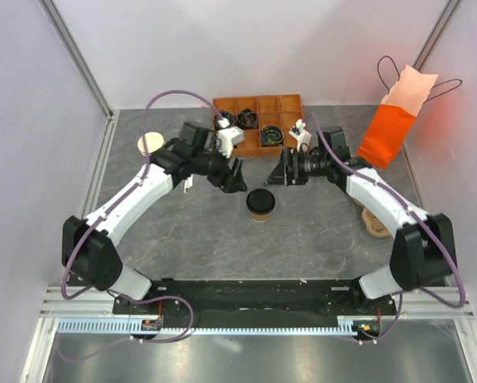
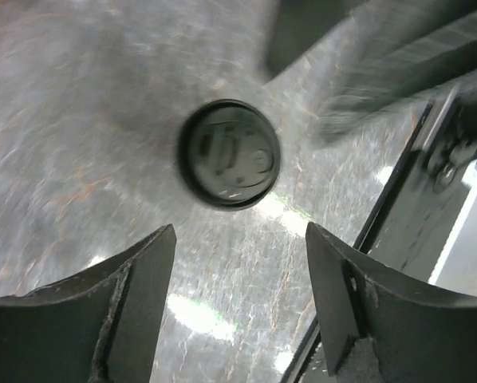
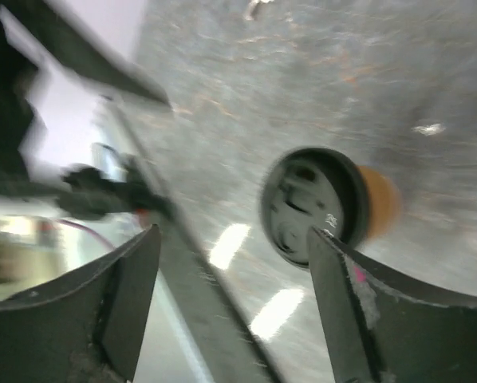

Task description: Pack the takeout coffee

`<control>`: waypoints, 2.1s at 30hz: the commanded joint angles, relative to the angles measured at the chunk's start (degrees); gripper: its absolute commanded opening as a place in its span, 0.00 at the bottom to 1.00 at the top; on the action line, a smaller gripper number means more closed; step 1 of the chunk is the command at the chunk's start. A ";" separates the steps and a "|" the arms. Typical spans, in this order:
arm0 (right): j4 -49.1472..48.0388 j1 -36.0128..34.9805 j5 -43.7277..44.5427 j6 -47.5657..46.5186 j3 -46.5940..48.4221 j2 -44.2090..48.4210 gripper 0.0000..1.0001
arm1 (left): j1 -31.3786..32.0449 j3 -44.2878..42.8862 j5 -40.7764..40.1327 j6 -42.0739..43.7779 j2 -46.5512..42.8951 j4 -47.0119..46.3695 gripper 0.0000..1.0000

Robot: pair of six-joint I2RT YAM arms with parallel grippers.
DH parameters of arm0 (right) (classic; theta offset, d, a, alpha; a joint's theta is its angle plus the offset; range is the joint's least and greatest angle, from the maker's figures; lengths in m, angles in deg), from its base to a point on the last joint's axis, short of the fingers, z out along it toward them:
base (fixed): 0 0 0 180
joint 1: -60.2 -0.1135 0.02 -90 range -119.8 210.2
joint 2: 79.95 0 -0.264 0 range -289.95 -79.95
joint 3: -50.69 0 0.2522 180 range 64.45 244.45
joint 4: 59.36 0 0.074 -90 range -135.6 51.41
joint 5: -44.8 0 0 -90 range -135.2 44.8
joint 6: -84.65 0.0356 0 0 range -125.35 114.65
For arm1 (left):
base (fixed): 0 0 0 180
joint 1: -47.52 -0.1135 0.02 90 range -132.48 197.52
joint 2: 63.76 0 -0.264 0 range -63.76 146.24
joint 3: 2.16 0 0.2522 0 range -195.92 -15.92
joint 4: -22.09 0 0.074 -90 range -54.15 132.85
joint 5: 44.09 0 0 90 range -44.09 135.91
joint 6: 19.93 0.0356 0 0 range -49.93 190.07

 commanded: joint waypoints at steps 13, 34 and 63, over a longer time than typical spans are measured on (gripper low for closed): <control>10.50 -5.31 14.90 -41.35 -6.86 0.26 0.81 | -16.90 6.29 8.76 -10.10 -10.94 -2.76 0.74; -12.96 -17.88 27.30 -24.29 0.42 -16.87 0.72 | -27.55 12.18 9.29 -12.92 -17.18 -4.43 0.72; -21.49 -22.90 27.20 -20.61 41.12 -50.71 0.79 | -35.82 21.06 3.50 -18.71 -23.86 -7.77 0.73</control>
